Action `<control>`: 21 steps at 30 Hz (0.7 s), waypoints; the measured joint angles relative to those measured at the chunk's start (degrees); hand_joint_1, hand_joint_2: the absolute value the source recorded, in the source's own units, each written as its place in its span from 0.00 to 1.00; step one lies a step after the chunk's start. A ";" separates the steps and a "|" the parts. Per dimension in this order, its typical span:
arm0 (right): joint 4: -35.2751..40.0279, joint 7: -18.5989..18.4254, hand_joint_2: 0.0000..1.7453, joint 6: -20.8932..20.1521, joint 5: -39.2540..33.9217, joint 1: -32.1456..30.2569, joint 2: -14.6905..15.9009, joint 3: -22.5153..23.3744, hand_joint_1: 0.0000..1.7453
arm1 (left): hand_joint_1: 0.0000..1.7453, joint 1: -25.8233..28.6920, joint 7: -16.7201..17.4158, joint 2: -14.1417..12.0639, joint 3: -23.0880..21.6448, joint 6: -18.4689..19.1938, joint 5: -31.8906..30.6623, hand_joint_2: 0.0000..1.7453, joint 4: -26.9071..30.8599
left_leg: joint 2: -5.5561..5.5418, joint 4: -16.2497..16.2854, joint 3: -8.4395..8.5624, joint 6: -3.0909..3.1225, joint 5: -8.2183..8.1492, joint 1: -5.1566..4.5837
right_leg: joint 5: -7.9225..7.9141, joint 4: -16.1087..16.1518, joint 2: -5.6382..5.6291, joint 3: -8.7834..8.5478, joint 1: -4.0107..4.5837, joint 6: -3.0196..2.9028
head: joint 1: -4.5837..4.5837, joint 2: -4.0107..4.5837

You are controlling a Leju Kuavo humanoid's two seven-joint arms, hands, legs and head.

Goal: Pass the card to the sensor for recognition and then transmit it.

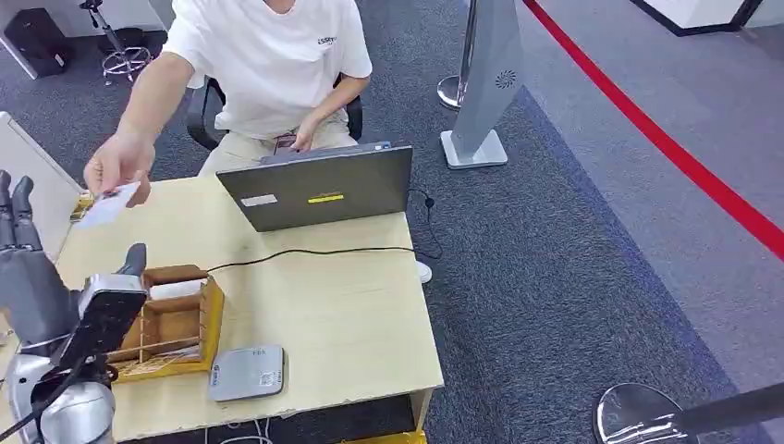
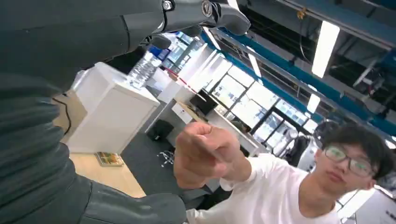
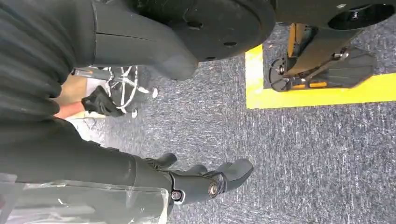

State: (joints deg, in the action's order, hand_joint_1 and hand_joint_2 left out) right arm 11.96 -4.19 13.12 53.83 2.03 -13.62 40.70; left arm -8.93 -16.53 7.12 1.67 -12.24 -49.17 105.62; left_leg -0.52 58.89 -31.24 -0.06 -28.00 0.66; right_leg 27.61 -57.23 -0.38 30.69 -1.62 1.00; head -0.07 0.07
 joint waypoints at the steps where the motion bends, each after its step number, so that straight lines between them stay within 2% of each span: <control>1: 0.00 -0.22 1.00 -0.05 0.00 0.01 0.02 -0.05 0.00 | 0.00 -0.70 0.84 -0.44 -1.17 0.53 -1.24 1.00 -0.44 | 0.00 0.00 0.00 0.00 0.01 0.00 | 0.00 0.00 0.00 0.00 0.00 0.00 | 0.00 0.00; 14: -0.22 -2.95 1.00 -0.35 1.90 0.00 0.42 -0.96 0.00 | 0.00 -8.56 12.15 -6.31 -16.57 7.50 -18.21 1.00 -6.25 | 0.02 0.01 -0.41 -0.01 0.25 0.00 | -0.27 0.00 -0.01 0.43 0.00 0.00 | 0.00 0.00; 15: -0.26 -3.02 1.00 -0.37 2.03 -0.02 0.44 -1.07 0.00 | 0.86 -9.11 13.03 -6.71 -17.61 7.94 -19.53 1.00 -6.65 | 0.02 0.01 -0.46 -0.01 0.27 0.00 | -0.30 0.00 -0.02 0.48 0.00 0.00 | 0.00 0.00; 16: -0.28 -3.30 1.00 -0.37 2.05 -0.01 0.46 -1.14 0.00 | 1.00 -9.66 14.05 -7.17 -18.71 8.41 -21.00 1.00 -7.02 | 0.03 0.01 -0.48 -0.01 0.27 0.00 | -0.31 -0.01 -0.01 0.51 0.00 -0.01 | 0.00 0.00; 21: -0.37 -4.33 1.00 -0.44 3.19 0.00 0.55 -1.58 0.00 | 1.00 -11.52 18.45 -8.87 -22.55 10.19 -26.63 1.00 -8.33 | 0.03 0.01 -0.54 0.01 0.33 0.00 | -0.37 -0.01 -0.01 0.55 0.00 -0.02 | -0.02 0.00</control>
State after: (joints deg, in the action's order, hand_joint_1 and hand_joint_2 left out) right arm 11.58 -8.53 12.68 57.03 2.03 -13.07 39.12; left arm -20.44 1.93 -1.75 -20.88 -2.05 -75.80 97.28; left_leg -0.49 58.90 -31.78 -0.04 -27.66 0.66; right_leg 27.25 -57.25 -0.40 31.24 -1.62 0.97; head -0.09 0.07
